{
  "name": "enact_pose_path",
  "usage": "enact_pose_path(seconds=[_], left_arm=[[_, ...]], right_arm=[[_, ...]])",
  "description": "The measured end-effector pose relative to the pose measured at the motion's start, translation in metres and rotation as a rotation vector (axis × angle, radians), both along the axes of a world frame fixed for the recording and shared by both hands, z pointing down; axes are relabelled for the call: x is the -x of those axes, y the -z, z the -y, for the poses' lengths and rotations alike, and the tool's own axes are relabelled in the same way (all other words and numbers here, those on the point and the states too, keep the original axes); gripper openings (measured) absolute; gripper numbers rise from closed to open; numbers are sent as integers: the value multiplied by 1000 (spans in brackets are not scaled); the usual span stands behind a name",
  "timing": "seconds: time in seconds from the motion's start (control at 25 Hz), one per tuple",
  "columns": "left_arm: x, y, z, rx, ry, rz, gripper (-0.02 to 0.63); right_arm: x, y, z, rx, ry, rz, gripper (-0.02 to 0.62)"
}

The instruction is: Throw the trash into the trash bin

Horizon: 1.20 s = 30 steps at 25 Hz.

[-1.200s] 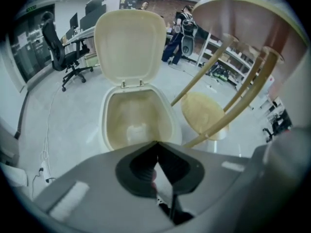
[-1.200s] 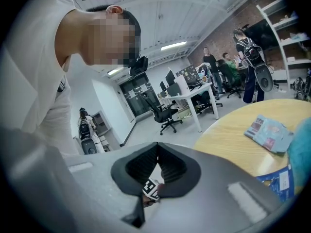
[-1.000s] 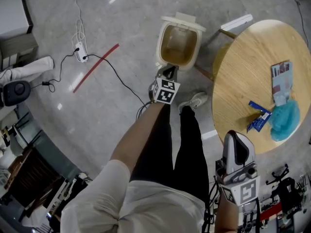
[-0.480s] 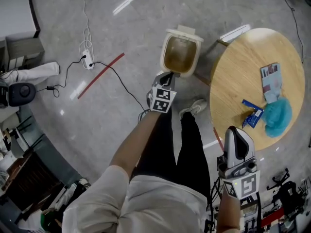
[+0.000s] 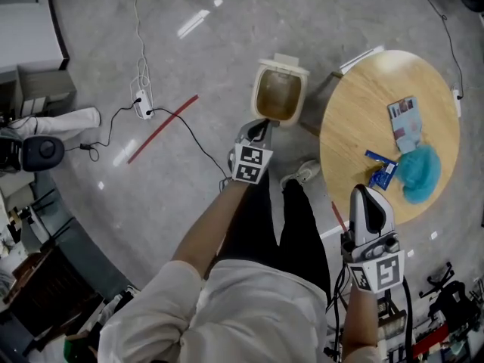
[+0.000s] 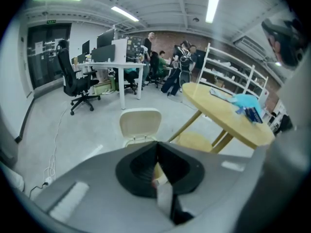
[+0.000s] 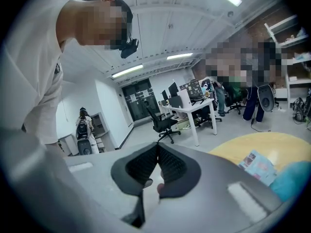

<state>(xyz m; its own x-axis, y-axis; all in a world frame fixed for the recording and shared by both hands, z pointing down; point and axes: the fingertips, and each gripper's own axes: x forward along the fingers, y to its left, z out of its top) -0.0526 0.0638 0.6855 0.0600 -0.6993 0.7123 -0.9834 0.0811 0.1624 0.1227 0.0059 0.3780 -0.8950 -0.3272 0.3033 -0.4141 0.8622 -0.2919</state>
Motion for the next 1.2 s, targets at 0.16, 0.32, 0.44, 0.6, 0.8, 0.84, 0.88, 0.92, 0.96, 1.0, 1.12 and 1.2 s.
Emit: enact_pose_path(seconds=[0.16, 0.32, 0.44, 0.6, 0.8, 0.84, 0.88, 0.92, 0.96, 1.0, 1.12, 1.2], left_arm=[[1, 36, 0, -24, -7, -1, 5], [0, 69, 1, -50, -11, 2, 5], [-1, 93, 3, -65, -13, 13, 5], [-5, 130, 6, -104, -19, 24, 5], [-9, 187, 5, -174, -40, 33, 5], [-9, 197, 4, -185, -43, 39, 5], [-9, 207, 3, -196, -44, 46, 5], [-9, 217, 1, -206, -45, 50, 5], [-9, 227, 0, -217, -44, 51, 5], [-9, 236, -2, -227, -43, 51, 5], [-7, 260, -6, -260, -27, 51, 5], [-7, 275, -7, -281, -22, 51, 5]], right_arm=[[-2, 16, 3, -10, -9, 1, 2], [-8, 30, 6, -18, -25, 1, 2], [-13, 40, 8, -20, -32, 6, 2], [-16, 55, 8, -31, -34, 17, 2], [-18, 76, 4, -52, -40, 32, 2], [-18, 80, 4, -59, -41, 34, 2], [-19, 85, 4, -66, -44, 37, 2], [-20, 90, 4, -72, -47, 41, 2], [-22, 95, 3, -77, -50, 43, 2], [-24, 99, 3, -81, -55, 45, 2], [-28, 108, 1, -90, -63, 53, 2], [-31, 113, 1, -97, -69, 57, 2]])
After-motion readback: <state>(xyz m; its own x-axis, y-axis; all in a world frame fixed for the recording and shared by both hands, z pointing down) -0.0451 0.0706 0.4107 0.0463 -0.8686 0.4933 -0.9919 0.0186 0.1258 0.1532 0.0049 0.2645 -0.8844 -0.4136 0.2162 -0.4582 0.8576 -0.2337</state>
